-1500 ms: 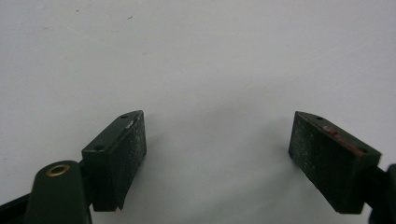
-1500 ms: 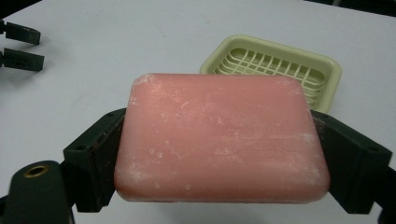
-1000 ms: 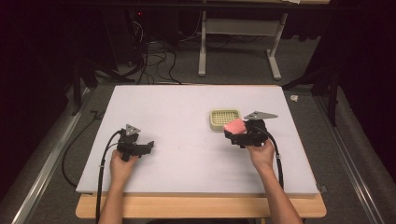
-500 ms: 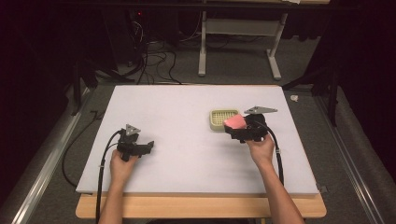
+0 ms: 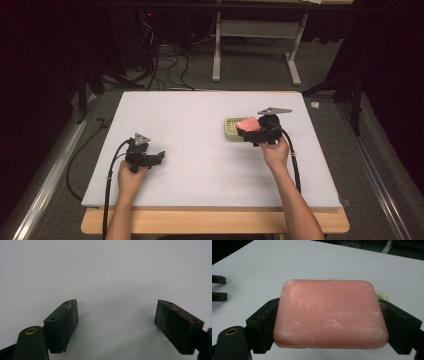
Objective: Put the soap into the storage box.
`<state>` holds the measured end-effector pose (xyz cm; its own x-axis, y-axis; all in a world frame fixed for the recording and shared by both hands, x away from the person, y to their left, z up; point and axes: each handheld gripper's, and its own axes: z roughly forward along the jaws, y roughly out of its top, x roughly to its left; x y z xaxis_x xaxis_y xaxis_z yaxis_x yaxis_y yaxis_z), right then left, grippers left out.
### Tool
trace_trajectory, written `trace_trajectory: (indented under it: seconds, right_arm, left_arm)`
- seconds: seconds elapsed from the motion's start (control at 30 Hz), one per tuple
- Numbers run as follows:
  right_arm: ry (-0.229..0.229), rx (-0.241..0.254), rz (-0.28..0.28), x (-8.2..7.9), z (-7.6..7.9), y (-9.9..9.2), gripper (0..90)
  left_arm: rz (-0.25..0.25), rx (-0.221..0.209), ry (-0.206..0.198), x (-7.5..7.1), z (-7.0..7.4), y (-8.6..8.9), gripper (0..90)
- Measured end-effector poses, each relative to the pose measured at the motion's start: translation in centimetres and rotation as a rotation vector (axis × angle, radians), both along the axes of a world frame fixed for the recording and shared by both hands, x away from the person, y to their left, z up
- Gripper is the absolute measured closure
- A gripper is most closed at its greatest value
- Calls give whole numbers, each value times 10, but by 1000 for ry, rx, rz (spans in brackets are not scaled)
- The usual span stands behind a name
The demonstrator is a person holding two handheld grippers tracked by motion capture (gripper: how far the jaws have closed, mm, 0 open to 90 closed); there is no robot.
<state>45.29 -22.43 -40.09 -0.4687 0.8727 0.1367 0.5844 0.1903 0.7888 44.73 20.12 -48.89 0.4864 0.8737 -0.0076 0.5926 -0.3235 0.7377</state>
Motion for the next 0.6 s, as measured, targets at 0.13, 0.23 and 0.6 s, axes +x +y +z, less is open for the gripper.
trace_trajectory:
  seconds: [0.13, 0.23, 0.6]
  right_arm:
    - [16, -1, -12, 8, -3, 1, 139]
    - [35, -8, -23, 14, -7, 1, 139]
    - [102, -50, -68, 34, -26, 9, 138]
  left_arm:
    - [0, 0, 0, 0, 0, 0, 194]
    - [-2, 3, 1, 0, 0, 0, 194]
    - [0, 1, -1, 0, 0, 0, 194]
